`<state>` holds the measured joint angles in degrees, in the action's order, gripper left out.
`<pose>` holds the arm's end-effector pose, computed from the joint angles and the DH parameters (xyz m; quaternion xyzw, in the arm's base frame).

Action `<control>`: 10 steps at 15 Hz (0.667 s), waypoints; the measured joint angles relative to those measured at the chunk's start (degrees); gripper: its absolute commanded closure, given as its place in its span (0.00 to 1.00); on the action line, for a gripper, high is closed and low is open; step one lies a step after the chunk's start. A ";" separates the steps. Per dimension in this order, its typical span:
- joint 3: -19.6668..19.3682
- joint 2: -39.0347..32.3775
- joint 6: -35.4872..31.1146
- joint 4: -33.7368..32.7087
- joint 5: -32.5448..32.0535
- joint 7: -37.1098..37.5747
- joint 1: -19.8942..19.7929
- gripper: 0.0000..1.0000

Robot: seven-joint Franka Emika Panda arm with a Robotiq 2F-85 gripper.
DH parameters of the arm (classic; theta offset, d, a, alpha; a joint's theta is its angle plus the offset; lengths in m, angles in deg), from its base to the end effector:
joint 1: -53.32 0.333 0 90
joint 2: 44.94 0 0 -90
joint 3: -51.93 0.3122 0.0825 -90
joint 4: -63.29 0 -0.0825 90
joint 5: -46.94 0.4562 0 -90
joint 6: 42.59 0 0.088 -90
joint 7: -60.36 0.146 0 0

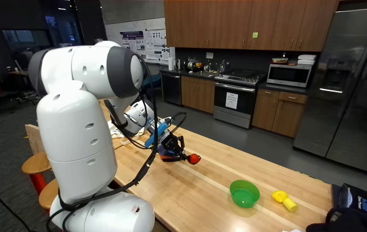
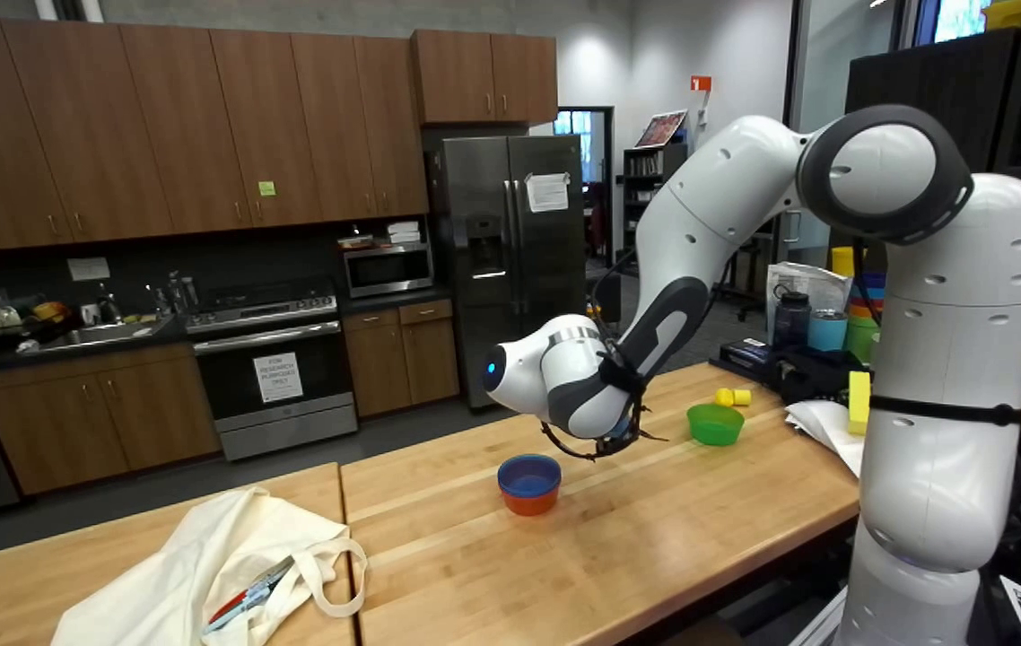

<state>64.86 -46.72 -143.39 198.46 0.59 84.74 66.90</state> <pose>0.4681 0.1316 0.2222 0.8716 0.2071 -0.1099 0.4306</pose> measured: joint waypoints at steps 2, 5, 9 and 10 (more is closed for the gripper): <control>-0.60 0.64 -0.73 0.68 0.50 -0.50 -0.62 0.98; -1.36 1.74 -1.60 1.57 0.97 -1.35 -1.48 0.98; -2.16 3.30 -2.18 2.43 1.77 -2.25 -2.24 0.98; -2.32 3.68 -2.29 2.61 1.91 -2.50 -2.40 0.98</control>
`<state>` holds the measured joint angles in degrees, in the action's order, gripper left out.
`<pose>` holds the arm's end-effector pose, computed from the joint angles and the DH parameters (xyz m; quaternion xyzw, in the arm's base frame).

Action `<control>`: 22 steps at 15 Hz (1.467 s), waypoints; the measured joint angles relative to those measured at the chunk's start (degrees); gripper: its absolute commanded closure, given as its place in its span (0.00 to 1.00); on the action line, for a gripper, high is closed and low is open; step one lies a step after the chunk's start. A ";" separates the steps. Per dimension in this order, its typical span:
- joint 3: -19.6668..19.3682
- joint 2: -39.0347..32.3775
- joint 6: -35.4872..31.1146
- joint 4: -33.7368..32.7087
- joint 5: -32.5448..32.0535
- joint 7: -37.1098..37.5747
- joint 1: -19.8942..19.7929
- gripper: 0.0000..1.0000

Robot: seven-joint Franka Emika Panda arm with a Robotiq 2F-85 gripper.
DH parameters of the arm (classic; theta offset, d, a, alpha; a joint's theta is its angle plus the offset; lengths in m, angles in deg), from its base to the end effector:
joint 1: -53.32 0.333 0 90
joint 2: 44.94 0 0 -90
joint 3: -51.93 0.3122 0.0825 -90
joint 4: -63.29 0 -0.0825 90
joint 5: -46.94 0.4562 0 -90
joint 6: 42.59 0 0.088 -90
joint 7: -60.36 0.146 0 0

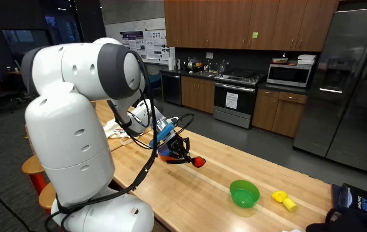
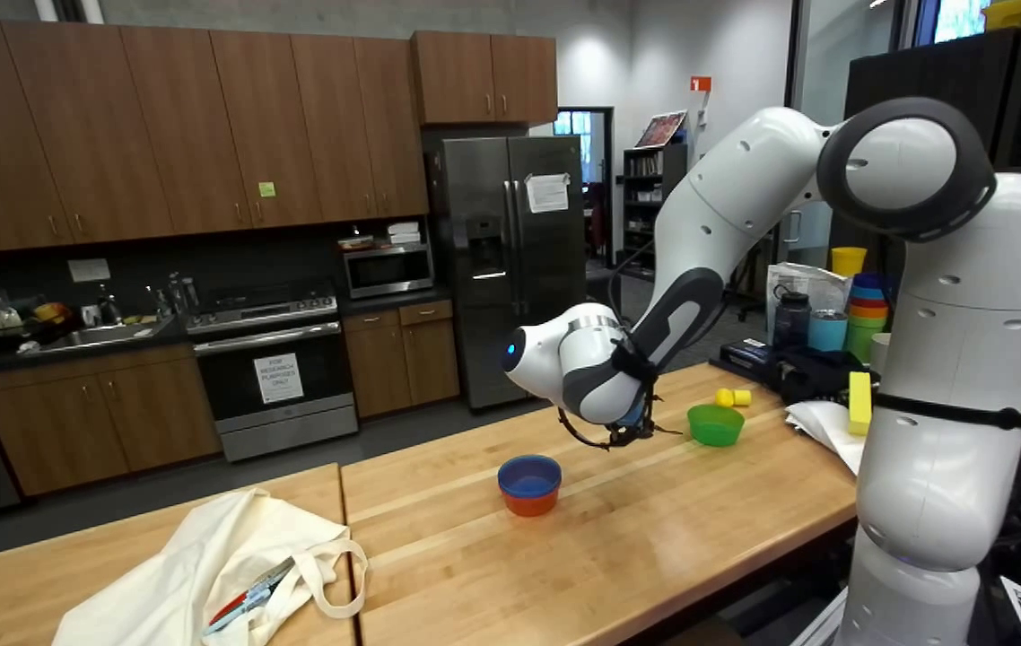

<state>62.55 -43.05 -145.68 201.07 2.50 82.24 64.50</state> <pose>0.4674 0.0940 0.2318 0.8871 0.1848 -0.1200 0.4055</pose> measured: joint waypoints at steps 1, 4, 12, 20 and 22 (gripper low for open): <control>-0.14 0.31 -0.09 0.18 0.11 -0.13 -0.15 0.98; -0.59 1.18 -0.35 0.77 0.49 -0.57 -0.59 0.98; -1.97 2.92 -1.51 2.22 1.17 -2.31 -2.07 0.98; -5.00 3.25 -3.45 2.51 2.32 -5.80 -4.90 0.98; -5.53 3.26 -3.69 2.51 2.55 -6.46 -5.40 0.98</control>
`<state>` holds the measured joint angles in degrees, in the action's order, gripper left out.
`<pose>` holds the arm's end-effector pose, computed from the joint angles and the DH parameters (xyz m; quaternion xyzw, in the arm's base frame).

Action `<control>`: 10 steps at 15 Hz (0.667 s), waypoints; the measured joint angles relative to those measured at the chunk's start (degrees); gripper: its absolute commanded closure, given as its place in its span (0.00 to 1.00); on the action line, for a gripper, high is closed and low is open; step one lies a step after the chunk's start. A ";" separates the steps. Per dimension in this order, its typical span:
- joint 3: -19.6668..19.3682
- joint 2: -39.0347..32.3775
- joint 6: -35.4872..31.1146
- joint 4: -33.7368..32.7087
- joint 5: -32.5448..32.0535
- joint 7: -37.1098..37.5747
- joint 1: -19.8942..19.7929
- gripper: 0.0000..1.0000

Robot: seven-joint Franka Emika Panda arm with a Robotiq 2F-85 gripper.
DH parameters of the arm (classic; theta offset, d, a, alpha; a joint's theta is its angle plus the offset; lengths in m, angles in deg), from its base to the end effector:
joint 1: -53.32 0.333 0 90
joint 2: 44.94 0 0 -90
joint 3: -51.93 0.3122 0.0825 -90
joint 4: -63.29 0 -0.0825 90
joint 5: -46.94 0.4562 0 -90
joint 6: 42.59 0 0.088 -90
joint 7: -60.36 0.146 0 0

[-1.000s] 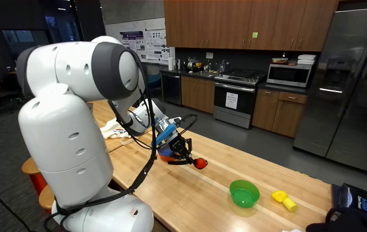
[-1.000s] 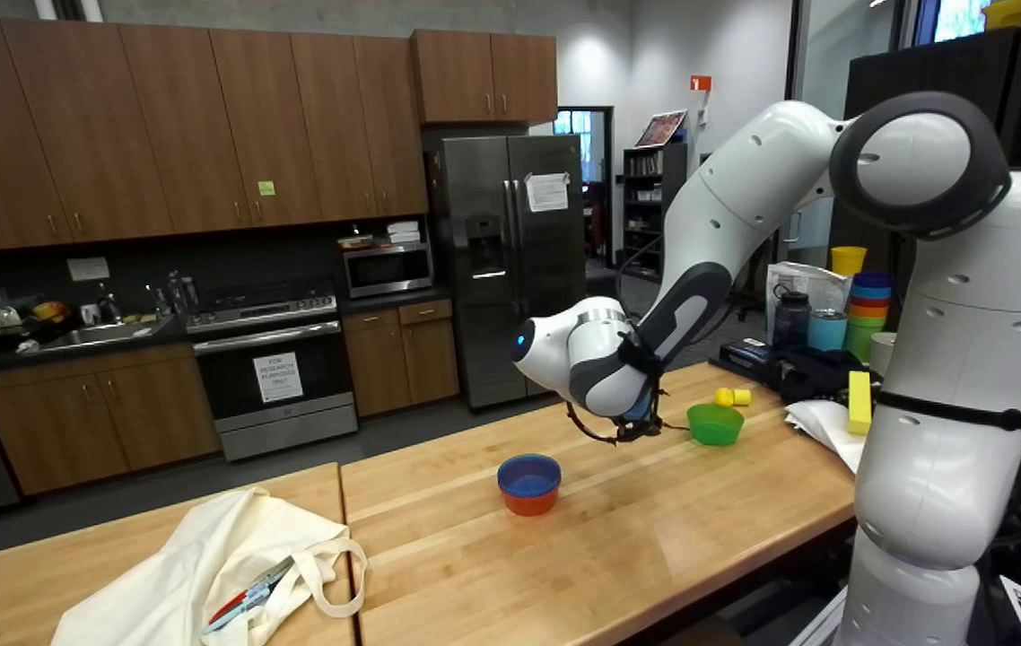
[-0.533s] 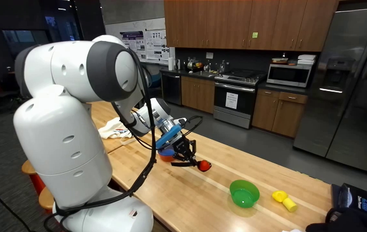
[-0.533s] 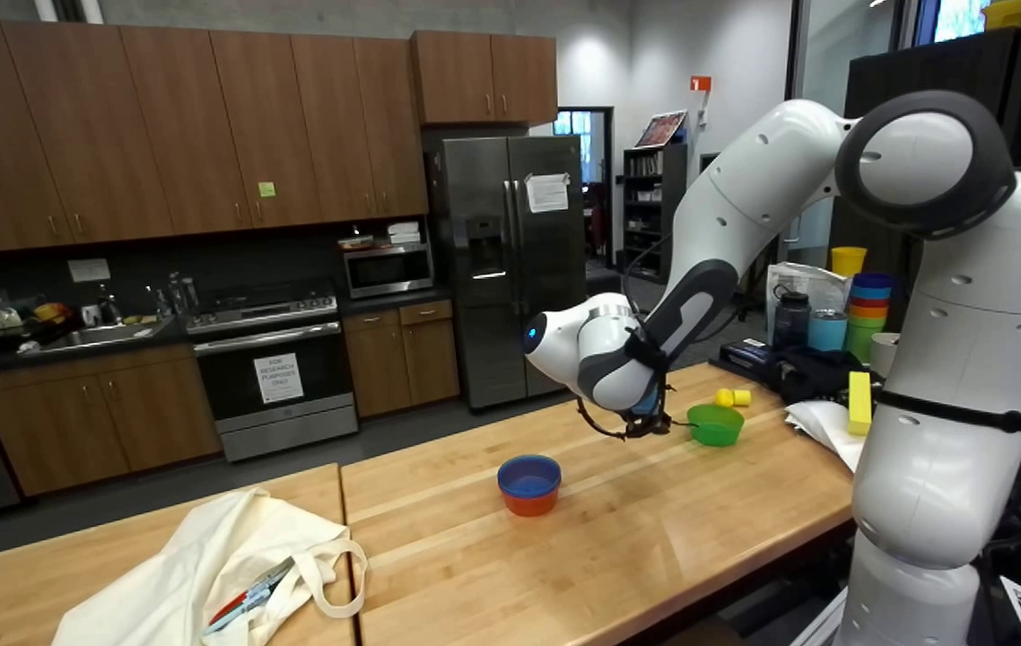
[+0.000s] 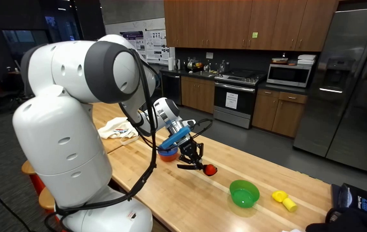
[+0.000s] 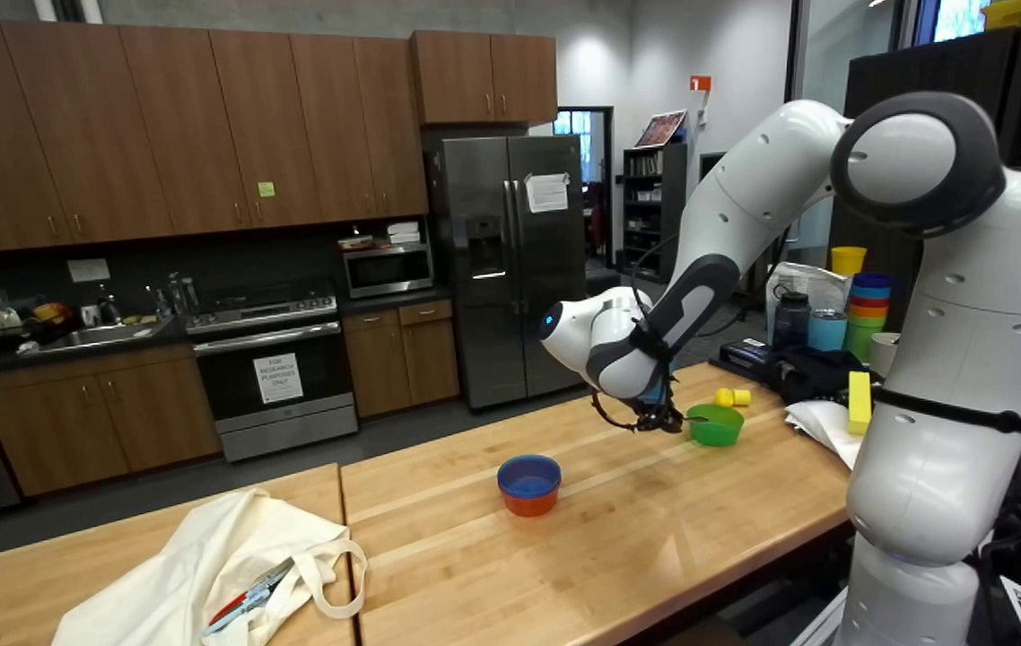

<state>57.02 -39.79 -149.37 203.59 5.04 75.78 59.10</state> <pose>0.4694 0.0114 0.2369 0.9107 0.1469 -0.1533 0.3543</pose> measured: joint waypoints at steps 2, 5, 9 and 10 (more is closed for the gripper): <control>-0.39 0.00 -0.08 -0.01 0.50 -0.56 -0.34 0.98; -0.60 0.01 -0.09 -0.01 0.81 -1.07 -0.67 0.98; -0.71 0.01 -0.09 -0.03 0.83 -2.31 -0.68 0.98; -0.71 0.01 -0.03 -0.03 0.82 -3.02 -0.68 0.98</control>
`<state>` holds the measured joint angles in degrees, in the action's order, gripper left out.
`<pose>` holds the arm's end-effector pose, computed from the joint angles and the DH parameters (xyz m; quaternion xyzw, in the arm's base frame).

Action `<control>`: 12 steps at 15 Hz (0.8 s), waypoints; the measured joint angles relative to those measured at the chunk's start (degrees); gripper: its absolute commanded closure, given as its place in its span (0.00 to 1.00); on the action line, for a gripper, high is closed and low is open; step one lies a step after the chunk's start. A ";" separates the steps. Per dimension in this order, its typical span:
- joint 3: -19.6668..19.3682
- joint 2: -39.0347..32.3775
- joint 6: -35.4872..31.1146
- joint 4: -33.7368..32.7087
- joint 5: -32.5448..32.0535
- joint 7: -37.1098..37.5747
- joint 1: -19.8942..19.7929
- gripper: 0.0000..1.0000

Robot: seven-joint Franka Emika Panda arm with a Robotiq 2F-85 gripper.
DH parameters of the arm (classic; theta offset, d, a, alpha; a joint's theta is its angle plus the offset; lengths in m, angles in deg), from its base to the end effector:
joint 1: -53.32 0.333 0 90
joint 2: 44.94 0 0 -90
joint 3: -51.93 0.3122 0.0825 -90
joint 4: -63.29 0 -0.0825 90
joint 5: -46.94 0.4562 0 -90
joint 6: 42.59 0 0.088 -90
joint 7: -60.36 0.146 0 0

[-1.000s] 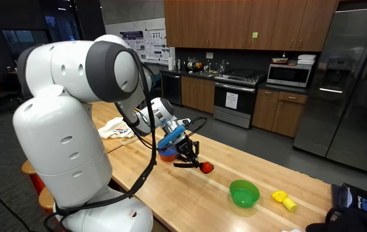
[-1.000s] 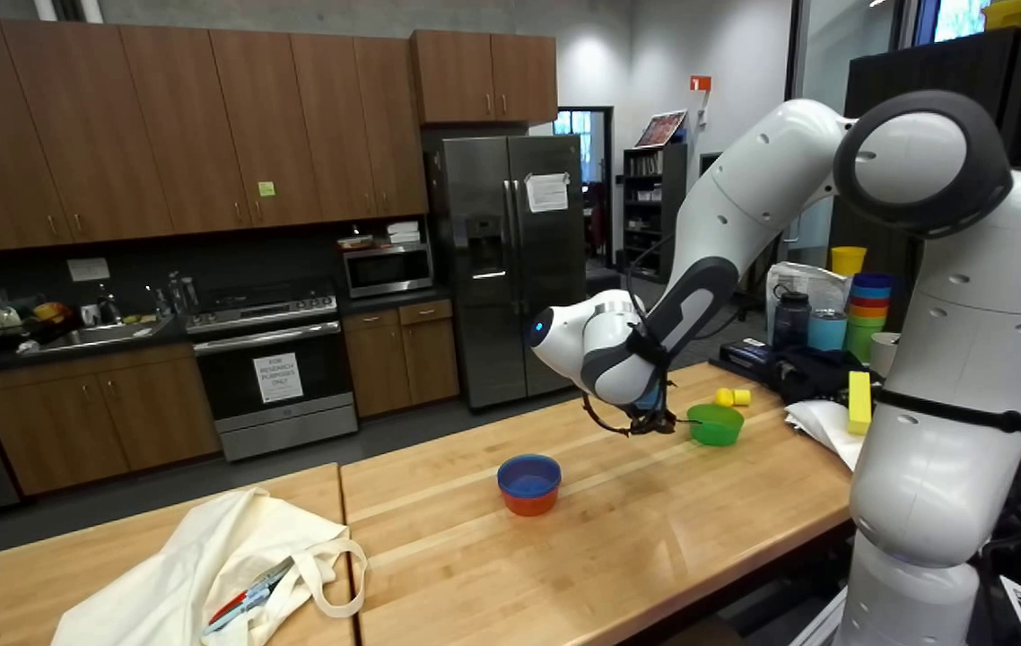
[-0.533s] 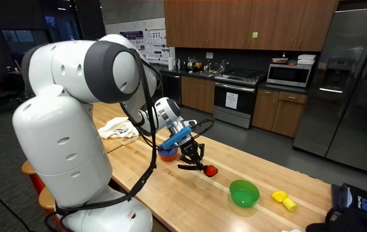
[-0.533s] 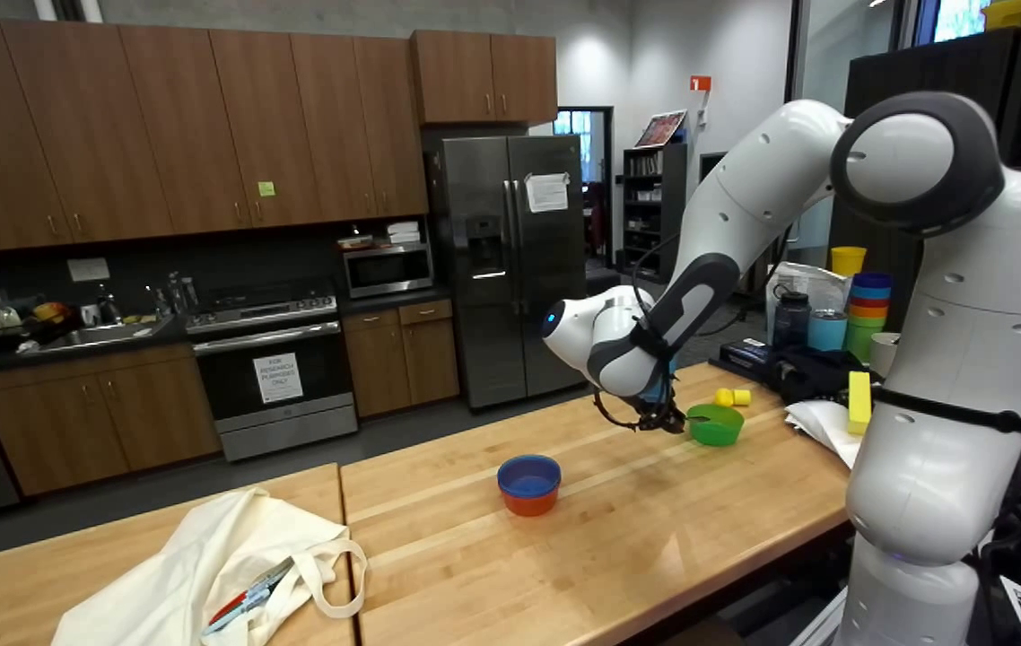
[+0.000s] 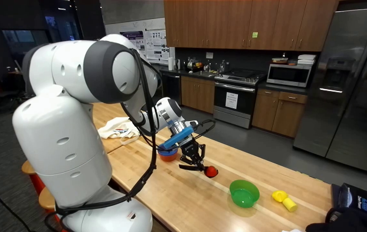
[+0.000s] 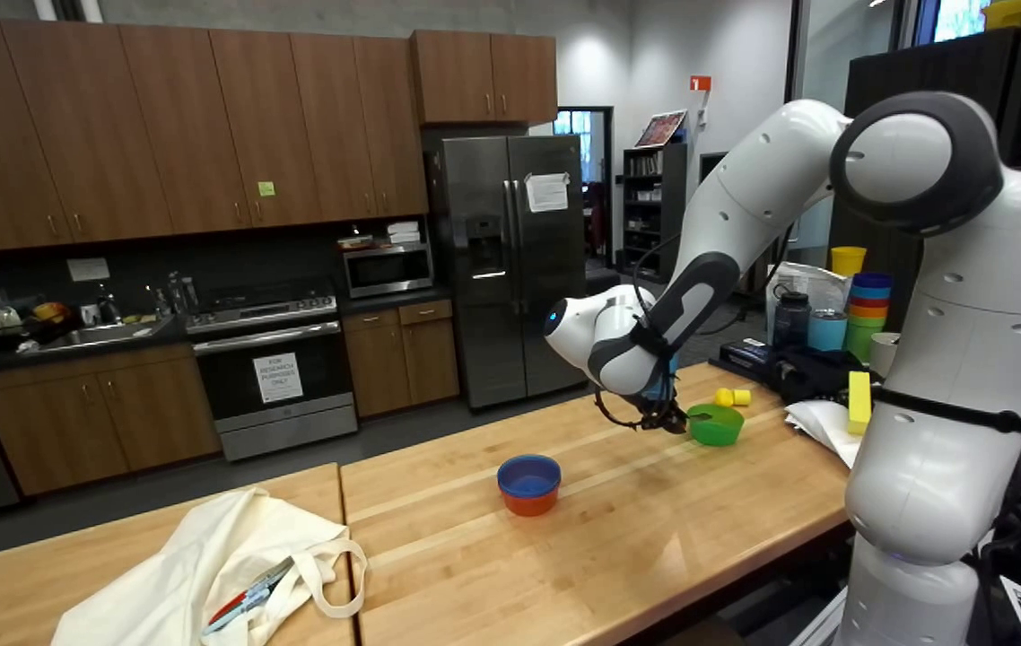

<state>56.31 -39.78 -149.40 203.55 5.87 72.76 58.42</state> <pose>0.4689 0.0013 0.2364 0.9113 0.1564 -0.1678 0.3419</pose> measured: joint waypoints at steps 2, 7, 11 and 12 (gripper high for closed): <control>0.02 0.00 0.32 -0.01 -0.05 -0.75 0.01 0.98; 0.65 0.03 1.25 -0.02 -0.06 -0.86 0.16 0.98; 1.31 0.03 1.26 -0.03 -0.12 -0.86 0.34 0.98; 1.44 0.03 1.26 -0.03 -0.13 -0.86 0.35 0.98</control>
<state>57.75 -39.75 -148.14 203.53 5.74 71.90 58.77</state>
